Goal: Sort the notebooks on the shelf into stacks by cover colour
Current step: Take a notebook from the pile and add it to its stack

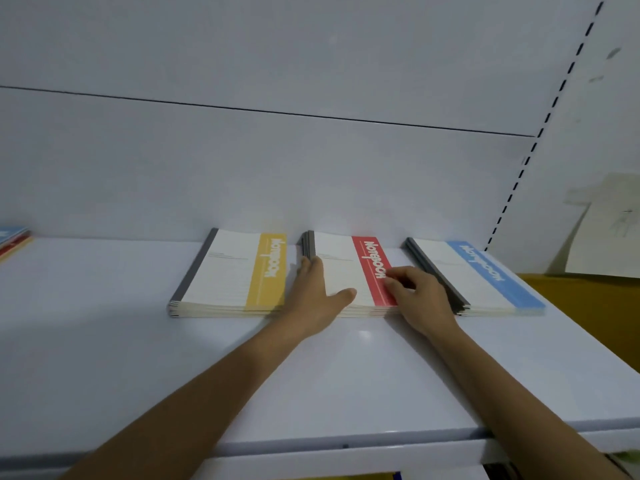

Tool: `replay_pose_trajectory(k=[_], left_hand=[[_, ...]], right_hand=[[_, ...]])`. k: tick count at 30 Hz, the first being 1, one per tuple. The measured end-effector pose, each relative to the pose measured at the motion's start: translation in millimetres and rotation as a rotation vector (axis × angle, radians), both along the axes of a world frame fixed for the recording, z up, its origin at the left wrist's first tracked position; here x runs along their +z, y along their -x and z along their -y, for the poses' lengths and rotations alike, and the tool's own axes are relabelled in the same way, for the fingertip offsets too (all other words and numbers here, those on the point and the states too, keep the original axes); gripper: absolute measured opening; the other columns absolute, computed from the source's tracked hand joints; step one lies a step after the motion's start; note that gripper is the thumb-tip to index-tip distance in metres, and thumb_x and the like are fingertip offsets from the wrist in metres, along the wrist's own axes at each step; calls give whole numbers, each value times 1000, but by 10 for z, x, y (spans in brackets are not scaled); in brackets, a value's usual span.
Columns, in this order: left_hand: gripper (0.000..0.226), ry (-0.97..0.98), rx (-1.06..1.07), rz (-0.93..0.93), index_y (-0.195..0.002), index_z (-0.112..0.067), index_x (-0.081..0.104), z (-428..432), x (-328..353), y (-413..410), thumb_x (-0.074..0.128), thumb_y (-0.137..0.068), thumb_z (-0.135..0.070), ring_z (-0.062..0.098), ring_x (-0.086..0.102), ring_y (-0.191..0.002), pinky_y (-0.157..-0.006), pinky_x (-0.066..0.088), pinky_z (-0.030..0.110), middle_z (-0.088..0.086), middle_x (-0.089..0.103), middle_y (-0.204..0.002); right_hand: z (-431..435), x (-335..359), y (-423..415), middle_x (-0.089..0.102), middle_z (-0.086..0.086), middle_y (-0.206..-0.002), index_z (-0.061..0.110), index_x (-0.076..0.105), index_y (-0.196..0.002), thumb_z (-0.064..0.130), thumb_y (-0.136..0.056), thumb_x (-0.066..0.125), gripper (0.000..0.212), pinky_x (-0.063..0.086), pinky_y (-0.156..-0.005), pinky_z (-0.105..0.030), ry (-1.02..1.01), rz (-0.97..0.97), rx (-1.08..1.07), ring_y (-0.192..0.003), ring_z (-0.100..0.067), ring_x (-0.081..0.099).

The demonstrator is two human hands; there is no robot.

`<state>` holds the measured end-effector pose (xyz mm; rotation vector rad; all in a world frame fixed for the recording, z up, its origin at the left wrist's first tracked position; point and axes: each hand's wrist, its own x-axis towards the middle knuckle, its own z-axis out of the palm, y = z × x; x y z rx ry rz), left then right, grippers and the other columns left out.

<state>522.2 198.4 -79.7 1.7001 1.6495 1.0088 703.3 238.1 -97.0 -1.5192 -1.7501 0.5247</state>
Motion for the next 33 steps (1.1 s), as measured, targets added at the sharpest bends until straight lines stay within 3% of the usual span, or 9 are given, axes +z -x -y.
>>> replay_pose_trajectory(k=[2,7,15,17,20,23,25,29,33], left_hand=[[61,-27,-7,18,-137,-19,37,-1,-17,9,67,-85,-29,21,39,-131,-106,39,40,4,41,-139],[46,-24,62,342,-131,-19,45,11,61,-16,64,-88,-19,10,57,-109,-89,43,24,-5,59,-124],[31,71,-2,620,-124,-23,50,14,113,32,51,-93,-20,14,61,-106,-81,47,27,-4,65,-116],[31,3,47,516,-123,-26,49,6,73,9,53,-93,-23,14,55,-115,-89,45,28,-4,60,-123],[58,-173,109,66,-144,-20,31,9,25,-56,57,-93,-27,14,20,-143,-115,22,31,-1,29,-153],[67,-281,68,-40,-149,-16,21,71,62,-123,57,-94,-25,12,4,-147,-114,8,21,1,15,-159],[63,-344,34,-77,-148,-16,24,116,121,-125,56,-94,-23,12,8,-146,-112,11,20,0,20,-157],[39,-390,-31,-147,-132,-19,50,242,259,37,56,-93,-24,13,50,-124,-103,40,28,-2,57,-132],[34,-371,-23,-510,-128,-26,56,414,302,378,52,-94,-33,13,55,-111,-92,45,32,-6,63,-122]], right_hand=[[12,12,6,63,13,-96,21,61,-121,34,-96,52,29,54,-77,-25,5,-1,24,-83,-4,63],[66,65,40,67,9,-102,21,62,-122,36,-98,46,32,53,-83,-33,-2,15,20,-87,-8,62],[104,58,97,60,3,-127,23,52,-132,38,-94,50,40,43,-87,-30,-7,152,9,-108,-18,58],[93,32,107,58,1,-128,23,51,-132,39,-93,50,41,45,-87,-32,0,153,23,-107,-18,58],[117,60,132,57,2,-127,23,53,-127,51,-86,50,50,49,-91,-39,-48,93,5,-108,-16,58],[164,195,193,59,2,-124,22,57,-123,47,-89,53,42,47,-94,-40,-196,34,-40,-112,-17,55],[223,302,268,61,0,-121,18,60,-119,36,-91,56,34,46,-94,-40,-299,22,-1,-111,-19,55],[322,416,442,62,5,-118,20,61,-117,34,-93,55,28,46,-93,-38,-349,54,117,-108,-14,56],[346,427,576,62,6,-122,20,60,-119,30,-94,54,28,40,-88,-22,-297,103,212,-114,-13,55]])
